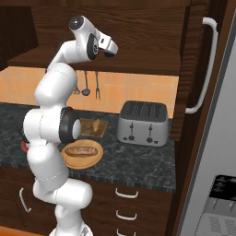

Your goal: From the different types of pastries on the counter, select a croissant and place it on the cutting board. Then retrieve a jar of jam from the cabinet and place it alongside the croissant on the cutting board.

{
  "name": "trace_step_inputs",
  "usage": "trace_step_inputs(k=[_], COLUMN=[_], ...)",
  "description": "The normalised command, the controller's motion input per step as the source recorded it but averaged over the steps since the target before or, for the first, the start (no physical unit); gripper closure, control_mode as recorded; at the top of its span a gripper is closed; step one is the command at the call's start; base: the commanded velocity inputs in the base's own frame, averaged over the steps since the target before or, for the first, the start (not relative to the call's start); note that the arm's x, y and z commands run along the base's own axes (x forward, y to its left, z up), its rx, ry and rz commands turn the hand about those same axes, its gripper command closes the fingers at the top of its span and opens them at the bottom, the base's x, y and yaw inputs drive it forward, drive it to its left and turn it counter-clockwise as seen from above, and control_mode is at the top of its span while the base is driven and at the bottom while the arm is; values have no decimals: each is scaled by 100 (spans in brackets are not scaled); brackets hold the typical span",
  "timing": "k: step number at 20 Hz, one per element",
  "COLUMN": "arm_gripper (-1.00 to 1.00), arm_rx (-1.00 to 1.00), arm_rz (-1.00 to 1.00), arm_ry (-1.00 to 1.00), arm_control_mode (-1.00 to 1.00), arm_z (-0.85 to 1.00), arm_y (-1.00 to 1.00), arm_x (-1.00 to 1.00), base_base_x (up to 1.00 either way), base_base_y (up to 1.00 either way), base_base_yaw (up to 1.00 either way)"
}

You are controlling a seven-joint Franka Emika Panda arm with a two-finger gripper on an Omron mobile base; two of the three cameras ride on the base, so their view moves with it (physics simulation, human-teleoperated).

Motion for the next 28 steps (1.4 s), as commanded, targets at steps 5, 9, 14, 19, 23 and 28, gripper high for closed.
trace_step_inputs(k=[5,9,14,19,23,28], arm_gripper=[-100,-100,-100,100,100,100], arm_rx=[0,0,0,0,0,-1], arm_rz=[0,0,0,0,0,0], arm_ry=[0,0,0,0,-2,-10], arm_control_mode=[-100,-100,-100,-100,-100,-100], arm_z=[0,0,-6,-19,-1,18], arm_y=[-7,-7,-3,0,0,0], arm_x=[37,29,18,5,0,-8], base_base_x=[0,0,0,0,0,0], base_base_y=[0,0,0,0,0,0], base_base_yaw=[0,0,0,0,0,0])
